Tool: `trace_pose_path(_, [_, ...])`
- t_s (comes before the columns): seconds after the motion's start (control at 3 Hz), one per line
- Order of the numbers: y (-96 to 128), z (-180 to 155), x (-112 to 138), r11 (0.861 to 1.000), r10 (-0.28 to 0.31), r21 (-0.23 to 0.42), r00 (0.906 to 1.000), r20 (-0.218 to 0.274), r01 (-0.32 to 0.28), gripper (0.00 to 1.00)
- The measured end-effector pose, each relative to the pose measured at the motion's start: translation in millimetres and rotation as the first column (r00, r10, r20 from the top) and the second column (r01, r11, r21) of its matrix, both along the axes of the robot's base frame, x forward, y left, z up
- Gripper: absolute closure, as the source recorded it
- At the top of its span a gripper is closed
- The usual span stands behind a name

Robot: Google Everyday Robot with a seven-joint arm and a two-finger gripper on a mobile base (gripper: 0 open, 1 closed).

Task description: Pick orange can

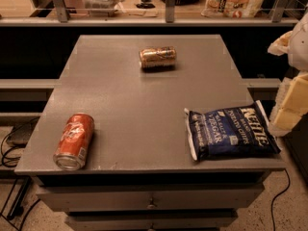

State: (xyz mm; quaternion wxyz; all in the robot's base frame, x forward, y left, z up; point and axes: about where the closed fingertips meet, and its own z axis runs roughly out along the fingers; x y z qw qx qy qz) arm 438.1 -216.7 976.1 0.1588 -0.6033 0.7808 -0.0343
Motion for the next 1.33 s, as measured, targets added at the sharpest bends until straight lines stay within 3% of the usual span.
trace_pose_path(0.33, [0.0, 0.1, 0.0, 1.000, 0.000, 0.000, 1.0000, 0.000, 0.000, 0.00])
trace_pose_path(0.67, [4.9, 2.8, 15.4, 1.000, 0.009, 0.022, 0.9992, 0.039, -0.009, 0.00])
trace_pose_path(1.0, [19.1, 8.5, 37.8, 0.996, 0.037, 0.084, 0.9964, 0.076, -0.043, 0.00])
trace_pose_path(1.33, [65.5, 13.9, 66.5, 0.971, 0.126, 0.195, 0.9886, 0.082, -0.140, 0.00])
